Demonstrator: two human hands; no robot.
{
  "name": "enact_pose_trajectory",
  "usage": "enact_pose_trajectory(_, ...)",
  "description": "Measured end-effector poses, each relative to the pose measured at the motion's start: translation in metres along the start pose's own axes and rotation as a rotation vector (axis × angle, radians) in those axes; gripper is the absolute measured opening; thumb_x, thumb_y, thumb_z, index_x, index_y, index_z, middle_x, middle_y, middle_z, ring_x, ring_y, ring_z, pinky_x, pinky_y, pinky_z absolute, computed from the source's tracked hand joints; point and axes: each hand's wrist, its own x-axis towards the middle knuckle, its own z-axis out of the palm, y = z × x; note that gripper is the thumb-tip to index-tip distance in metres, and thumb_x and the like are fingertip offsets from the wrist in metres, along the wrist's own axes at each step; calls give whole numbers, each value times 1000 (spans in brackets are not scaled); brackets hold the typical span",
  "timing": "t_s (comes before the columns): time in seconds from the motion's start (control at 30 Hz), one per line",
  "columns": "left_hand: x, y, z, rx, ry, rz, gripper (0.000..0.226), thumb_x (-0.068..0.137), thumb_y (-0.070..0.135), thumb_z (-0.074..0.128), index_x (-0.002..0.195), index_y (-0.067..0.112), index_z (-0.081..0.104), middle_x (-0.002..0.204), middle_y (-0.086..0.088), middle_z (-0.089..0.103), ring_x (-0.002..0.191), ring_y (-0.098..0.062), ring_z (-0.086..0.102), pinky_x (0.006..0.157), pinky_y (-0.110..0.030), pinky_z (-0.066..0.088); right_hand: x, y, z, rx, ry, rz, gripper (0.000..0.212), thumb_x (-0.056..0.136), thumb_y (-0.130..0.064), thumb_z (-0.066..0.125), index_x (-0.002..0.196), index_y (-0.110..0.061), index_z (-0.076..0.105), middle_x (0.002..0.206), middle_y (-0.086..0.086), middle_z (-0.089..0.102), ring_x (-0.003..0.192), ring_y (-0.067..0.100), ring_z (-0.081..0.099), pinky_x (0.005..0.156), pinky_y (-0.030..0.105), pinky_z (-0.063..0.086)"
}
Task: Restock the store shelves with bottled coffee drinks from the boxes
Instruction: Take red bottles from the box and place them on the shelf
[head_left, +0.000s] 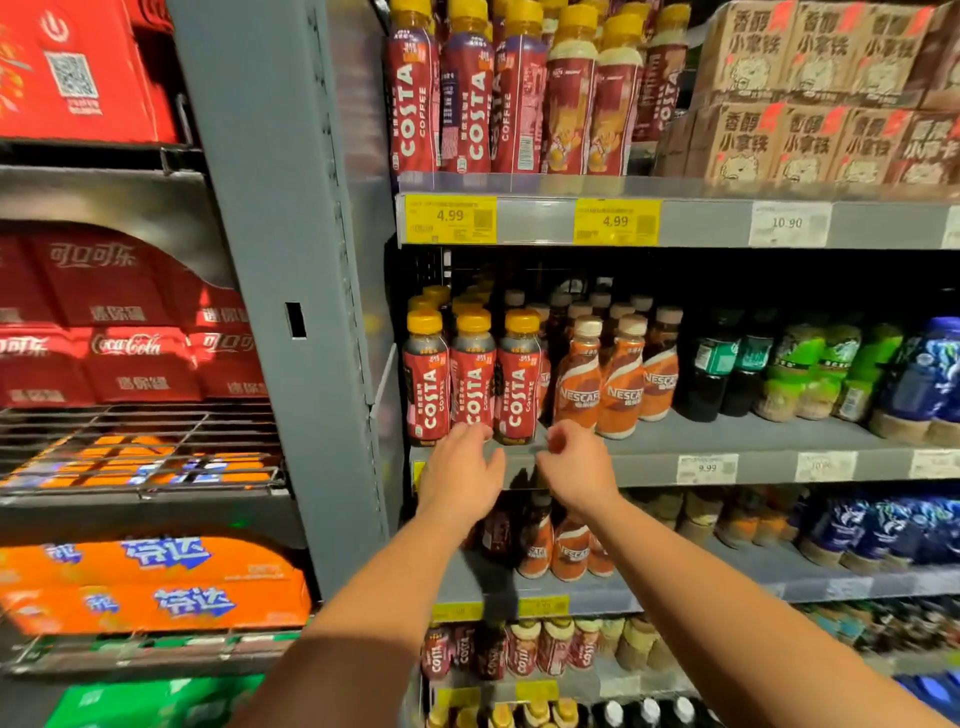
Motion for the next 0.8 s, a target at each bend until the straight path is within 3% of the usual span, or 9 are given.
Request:
enact_pose_trajectory(0.2,-66,37,13,302,-127,9,31,93,32,48,117,16,59,120,-5,59,114,-27,53,87,-37,45,-37,34,-31,-361,-362,-88,17,83,-15,56,95,-5,64,100,18,66,102,35,61,70,32,45)
enact_pose_trajectory(0.33,-115,50,36,338,-191,-77,22,91,30,48,100,14,61,111,-8,62,107,-31,57,83,-39,47,-75,66,-30,-375,-501,-140,18,85,-24,56,91,-9,63,102,16,67,102,34,61,71,31,44)
enact_pose_trajectory(0.43,-149,51,59,312,-229,-146,19,91,29,48,93,13,58,107,-10,63,104,-32,59,79,-37,46,-103,91,-27,-361,-582,-138,17,85,-14,51,68,-10,50,92,20,65,98,35,61,68,34,41)
enact_pose_trajectory(0.57,-194,38,95,291,-312,-223,23,89,28,47,100,14,62,112,-9,63,108,-31,58,83,-36,47,-139,133,-16,-329,-662,-84,24,87,-20,54,64,-16,47,89,18,65,96,35,61,68,33,43)
enact_pose_trajectory(0.67,-226,21,125,331,-409,-282,27,89,28,47,109,18,61,115,-7,61,108,-30,58,83,-33,46,-165,172,4,-329,-732,10,16,86,-21,55,75,-8,58,85,17,61,90,34,60,61,29,39)
enact_pose_trajectory(0.77,-251,6,152,278,-491,-302,19,89,31,48,94,16,60,105,-8,62,100,-31,58,71,-32,42,-187,209,24,-354,-807,82,19,86,-16,53,76,-1,60,91,21,61,89,34,60,60,27,42)
enact_pose_trajectory(0.8,-258,1,162,261,-520,-306,18,89,31,48,87,16,58,99,-8,61,97,-31,58,70,-33,42,-194,221,29,-349,-818,97,20,87,-17,53,85,0,64,97,21,63,94,34,60,66,28,45)
